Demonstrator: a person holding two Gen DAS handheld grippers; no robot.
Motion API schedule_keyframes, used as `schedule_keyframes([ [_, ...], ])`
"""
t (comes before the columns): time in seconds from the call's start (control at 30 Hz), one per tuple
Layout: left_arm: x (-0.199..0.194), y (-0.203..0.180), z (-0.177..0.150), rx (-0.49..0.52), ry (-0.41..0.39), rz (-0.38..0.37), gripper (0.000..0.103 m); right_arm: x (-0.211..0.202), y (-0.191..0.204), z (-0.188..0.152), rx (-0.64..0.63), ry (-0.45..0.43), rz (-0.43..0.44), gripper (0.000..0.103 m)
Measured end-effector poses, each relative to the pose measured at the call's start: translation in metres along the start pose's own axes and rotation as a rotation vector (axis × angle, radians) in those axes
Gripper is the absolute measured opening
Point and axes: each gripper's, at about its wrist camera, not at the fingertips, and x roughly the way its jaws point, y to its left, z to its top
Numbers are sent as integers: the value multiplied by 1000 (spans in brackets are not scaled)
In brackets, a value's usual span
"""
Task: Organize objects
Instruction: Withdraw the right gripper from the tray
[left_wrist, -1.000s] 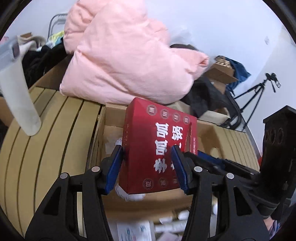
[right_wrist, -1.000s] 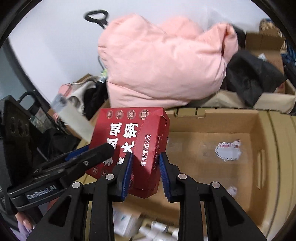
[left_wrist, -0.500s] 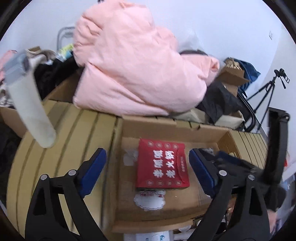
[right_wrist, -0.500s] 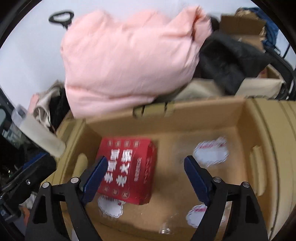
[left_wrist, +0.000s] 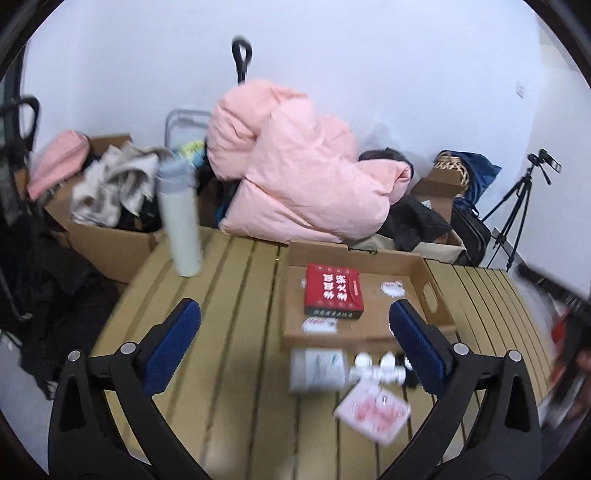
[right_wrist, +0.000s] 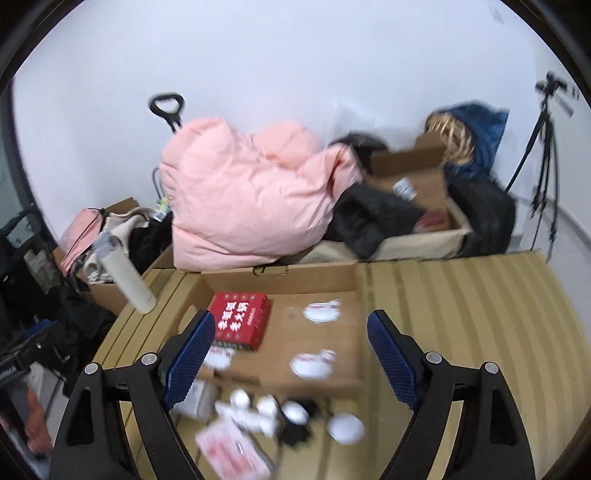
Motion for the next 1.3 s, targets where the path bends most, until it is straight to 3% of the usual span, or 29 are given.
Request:
schedule_keyframes([
  [0.1, -63, 6, -5, 50, -62, -3, 103, -84, -10, 4, -83, -85, -78, 87],
  [0.17, -102, 9, -10, 78, -73, -105, 103, -140, -16, 6, -134, -124, -129, 87],
  [0.23, -136, 14, -13, 87, -67, -144, 103, -200, -20, 5, -178, -187, -134, 87],
  [0.33, -179, 18, -27, 111, -67, -123, 103, -267, -25, -6, -220, -209, -128, 87],
  [0.43, -210, 21, -49, 158, -46, -60, 103, -308, -24, -29, -273, -183, -84, 87],
  [0.53, -236, 26, -64, 177, -62, 4, 103, -329, -25, -57, -311, -152, -16, 87],
  [0.67, -272, 34, -57, 165, -118, 44, 103, -357, -24, -71, -342, -179, -38, 87],
  [0.77, -301, 41, -32, 161, -208, 97, 103, -386, -26, -52, -331, -264, -54, 87],
  [0.87, -327, 55, -3, 133, -300, 146, 103, -411, -27, -22, -307, -353, -15, 87],
  [1.0, -359, 71, 40, 93, -367, 203, 103, -412, -22, 21, -305, -332, -12, 87],
  [1.17, -356, 66, 88, 156, -256, 314, 103, -407, -2, 58, -405, -204, -63, 87],
  [1.23, -350, 60, 92, 196, -173, 307, 103, -410, 7, 63, -451, -148, -85, 87],
  [1.3, -341, 49, 90, 243, -116, 297, 103, -411, 12, 64, -480, -59, -48, 87],
])
